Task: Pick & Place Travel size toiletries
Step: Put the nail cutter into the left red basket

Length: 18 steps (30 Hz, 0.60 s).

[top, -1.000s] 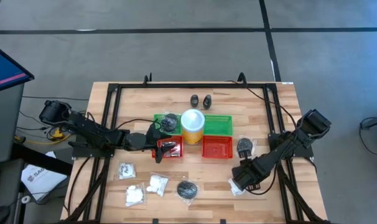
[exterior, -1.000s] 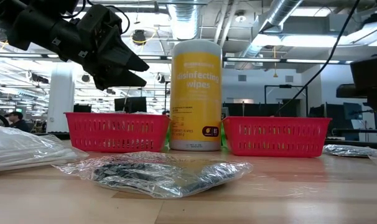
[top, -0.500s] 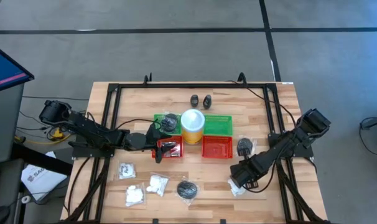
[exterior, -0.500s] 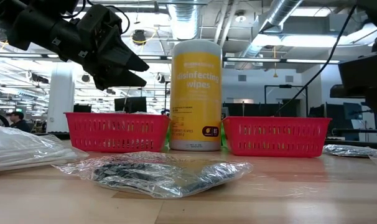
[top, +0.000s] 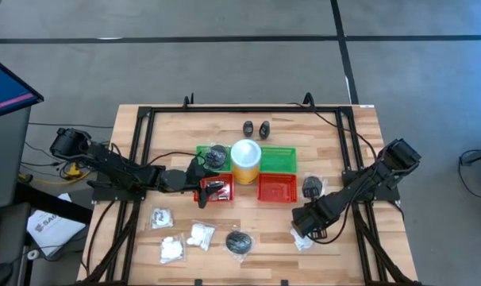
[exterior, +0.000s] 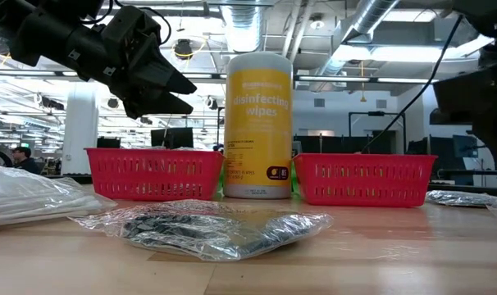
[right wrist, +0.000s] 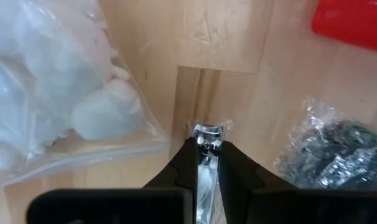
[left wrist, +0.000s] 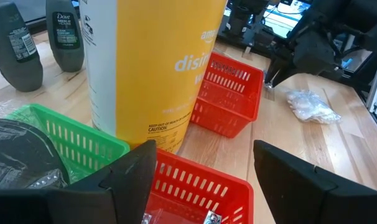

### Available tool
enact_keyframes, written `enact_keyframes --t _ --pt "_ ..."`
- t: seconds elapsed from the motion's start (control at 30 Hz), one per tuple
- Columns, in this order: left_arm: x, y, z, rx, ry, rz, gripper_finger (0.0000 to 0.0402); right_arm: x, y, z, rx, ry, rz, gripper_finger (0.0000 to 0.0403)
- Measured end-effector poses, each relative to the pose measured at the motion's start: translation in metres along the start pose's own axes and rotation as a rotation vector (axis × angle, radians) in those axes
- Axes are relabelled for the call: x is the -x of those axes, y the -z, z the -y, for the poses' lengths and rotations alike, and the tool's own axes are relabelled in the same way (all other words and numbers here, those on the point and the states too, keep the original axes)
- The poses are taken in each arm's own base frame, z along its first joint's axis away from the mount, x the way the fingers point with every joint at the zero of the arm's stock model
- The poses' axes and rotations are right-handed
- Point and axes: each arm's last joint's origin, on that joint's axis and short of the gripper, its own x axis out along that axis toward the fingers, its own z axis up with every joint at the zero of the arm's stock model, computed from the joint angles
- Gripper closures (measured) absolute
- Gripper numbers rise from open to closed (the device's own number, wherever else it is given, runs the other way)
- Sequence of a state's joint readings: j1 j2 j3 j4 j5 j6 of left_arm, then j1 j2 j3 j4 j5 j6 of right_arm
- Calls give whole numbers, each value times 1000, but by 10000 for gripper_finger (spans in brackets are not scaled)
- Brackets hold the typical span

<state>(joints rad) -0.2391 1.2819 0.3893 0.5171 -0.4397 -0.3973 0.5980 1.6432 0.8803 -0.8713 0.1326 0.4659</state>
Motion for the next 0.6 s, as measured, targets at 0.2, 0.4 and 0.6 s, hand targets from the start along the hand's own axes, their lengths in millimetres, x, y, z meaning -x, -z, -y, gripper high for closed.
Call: enact_keyframes --t 0.2,0.4,0.6 --pt "0 0 0 0 0 0 142 10 -2 0 -9 14 -27 375" --pt "0 0 0 0 0 1 142 24 -10 -1 -12 6 -10 375" --pt "0 0 0 2 2 4 142 43 -19 -2 -11 17 27 375"
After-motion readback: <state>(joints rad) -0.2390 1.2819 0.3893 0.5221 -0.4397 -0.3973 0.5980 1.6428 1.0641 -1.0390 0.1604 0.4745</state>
